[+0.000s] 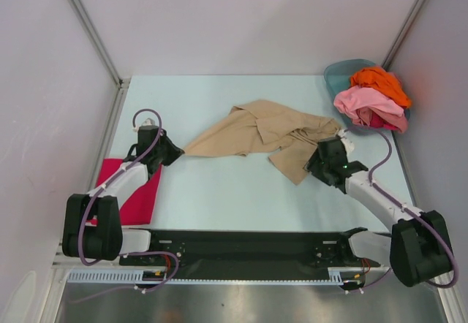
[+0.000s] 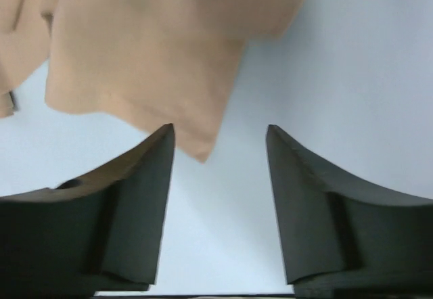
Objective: Fold and stack the t-shirts
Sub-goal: Flatten the tshirt out
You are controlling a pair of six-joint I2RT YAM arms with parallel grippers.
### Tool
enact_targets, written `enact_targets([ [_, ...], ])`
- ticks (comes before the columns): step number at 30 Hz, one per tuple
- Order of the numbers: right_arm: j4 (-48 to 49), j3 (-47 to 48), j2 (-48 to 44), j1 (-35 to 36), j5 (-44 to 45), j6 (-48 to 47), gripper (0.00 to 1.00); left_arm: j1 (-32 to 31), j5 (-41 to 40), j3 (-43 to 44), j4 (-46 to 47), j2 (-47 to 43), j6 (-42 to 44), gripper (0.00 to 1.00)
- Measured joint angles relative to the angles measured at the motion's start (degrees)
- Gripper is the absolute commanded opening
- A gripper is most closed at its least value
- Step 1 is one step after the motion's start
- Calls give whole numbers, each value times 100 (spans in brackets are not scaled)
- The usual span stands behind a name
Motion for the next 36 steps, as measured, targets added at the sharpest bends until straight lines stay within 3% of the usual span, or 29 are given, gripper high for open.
enact_targets([
  [5, -514, 96, 332, 1130, 824, 1703, 56, 0, 42, -15, 35, 0, 0, 0],
  [13, -1648, 1611, 2151, 1434, 1370, 3097, 57, 0, 98, -96, 98, 0, -2, 0],
  [18, -1930, 1845, 2754, 1759, 1386, 3418, 57, 0, 175, -96, 181, 0, -2, 0],
  [27, -2122, 1818, 2789, 1926, 1471, 3766, 51, 0, 179, -96, 227, 2, 0, 0],
  [34, -2072, 1781, 2822, 1939, 1523, 3847, 39, 0, 181, -96, 249, 11, -2, 0],
  [36, -2065, 1781, 2828, 1941, 1534, 3869, 29, 0, 184, -96, 249, 11, -2, 0],
])
